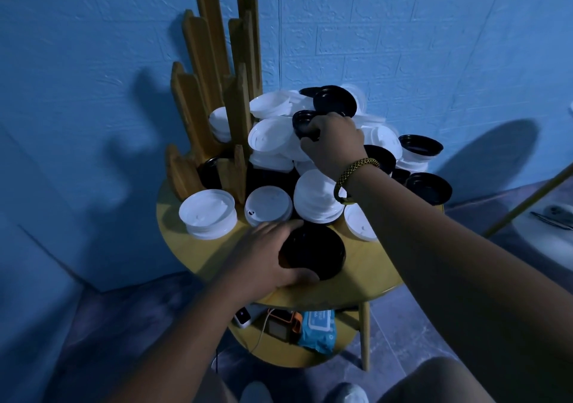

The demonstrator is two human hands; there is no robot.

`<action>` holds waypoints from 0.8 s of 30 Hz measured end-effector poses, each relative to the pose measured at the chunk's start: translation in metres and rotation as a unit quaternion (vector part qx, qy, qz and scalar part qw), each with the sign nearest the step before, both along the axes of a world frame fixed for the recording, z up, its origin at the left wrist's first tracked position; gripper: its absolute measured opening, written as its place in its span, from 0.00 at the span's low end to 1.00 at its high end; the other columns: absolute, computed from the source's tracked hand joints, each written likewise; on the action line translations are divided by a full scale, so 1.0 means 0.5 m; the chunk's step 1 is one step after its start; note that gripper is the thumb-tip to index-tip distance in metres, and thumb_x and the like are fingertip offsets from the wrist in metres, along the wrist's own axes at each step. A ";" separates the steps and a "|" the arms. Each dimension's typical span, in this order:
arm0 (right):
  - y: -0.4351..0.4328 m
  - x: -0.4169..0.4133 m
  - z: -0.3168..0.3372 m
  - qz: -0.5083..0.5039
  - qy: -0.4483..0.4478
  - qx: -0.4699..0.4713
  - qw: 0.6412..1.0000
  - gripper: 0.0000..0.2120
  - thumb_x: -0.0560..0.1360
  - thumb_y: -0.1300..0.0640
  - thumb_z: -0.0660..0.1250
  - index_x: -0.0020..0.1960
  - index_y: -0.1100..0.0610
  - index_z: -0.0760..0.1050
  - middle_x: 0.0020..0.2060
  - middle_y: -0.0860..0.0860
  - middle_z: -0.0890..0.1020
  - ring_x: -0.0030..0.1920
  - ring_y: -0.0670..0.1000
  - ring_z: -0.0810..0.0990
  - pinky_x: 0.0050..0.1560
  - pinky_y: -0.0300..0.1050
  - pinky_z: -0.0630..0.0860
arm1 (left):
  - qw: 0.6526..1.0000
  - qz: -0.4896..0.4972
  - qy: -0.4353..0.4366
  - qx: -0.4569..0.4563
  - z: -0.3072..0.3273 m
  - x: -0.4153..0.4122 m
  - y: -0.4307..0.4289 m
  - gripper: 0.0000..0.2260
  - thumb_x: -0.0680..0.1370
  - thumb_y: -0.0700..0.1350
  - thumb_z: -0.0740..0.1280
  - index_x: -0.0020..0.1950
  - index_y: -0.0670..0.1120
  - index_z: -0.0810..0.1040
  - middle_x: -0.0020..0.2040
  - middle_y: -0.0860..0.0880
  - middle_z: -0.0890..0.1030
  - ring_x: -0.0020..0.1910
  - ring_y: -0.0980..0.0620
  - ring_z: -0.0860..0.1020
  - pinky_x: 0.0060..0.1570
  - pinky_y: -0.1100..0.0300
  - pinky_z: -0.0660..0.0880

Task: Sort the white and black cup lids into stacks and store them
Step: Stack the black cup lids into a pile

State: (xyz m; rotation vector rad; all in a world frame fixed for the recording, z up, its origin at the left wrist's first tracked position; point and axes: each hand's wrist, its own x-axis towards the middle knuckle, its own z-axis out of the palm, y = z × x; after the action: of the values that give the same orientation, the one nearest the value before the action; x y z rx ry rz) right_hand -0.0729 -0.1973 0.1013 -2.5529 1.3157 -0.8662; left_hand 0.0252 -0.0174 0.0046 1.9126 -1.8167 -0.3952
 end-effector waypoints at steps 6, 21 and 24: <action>-0.004 -0.011 0.005 0.014 -0.129 0.075 0.989 0.02 0.74 0.52 0.68 0.44 0.47 0.76 0.39 0.45 0.79 0.49 0.56 0.79 0.54 0.59 0.76 | 1.000 0.004 0.014 0.004 0.004 -0.003 0.002 0.43 0.68 0.67 0.76 0.79 0.60 0.62 0.75 0.58 0.68 0.71 0.57 0.66 0.69 0.58 0.67; 0.219 -0.232 -0.048 0.162 -0.525 0.414 0.726 0.07 0.75 0.63 0.68 0.50 0.58 0.71 0.39 0.55 0.77 0.38 0.49 0.79 0.43 0.44 0.79 | 1.000 -0.022 0.015 -0.003 -0.002 0.002 0.007 0.42 0.66 0.67 0.77 0.77 0.61 0.65 0.72 0.59 0.69 0.71 0.57 0.66 0.68 0.57 0.67; 0.260 -0.254 -0.109 0.149 -0.514 0.479 0.696 0.22 0.76 0.63 0.67 0.68 0.48 0.70 0.43 0.59 0.76 0.40 0.54 0.79 0.42 0.45 0.81 | 0.999 -0.041 -0.001 -0.013 -0.004 0.001 0.009 0.40 0.66 0.70 0.76 0.74 0.59 0.69 0.69 0.60 0.72 0.69 0.59 0.68 0.66 0.58 0.69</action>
State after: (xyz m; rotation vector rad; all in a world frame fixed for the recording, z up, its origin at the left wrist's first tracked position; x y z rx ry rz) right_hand -0.1998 -0.0671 0.0468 -1.0463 0.6171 -0.9199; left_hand 0.0257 -0.0131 0.0028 1.8249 -1.8976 -0.3950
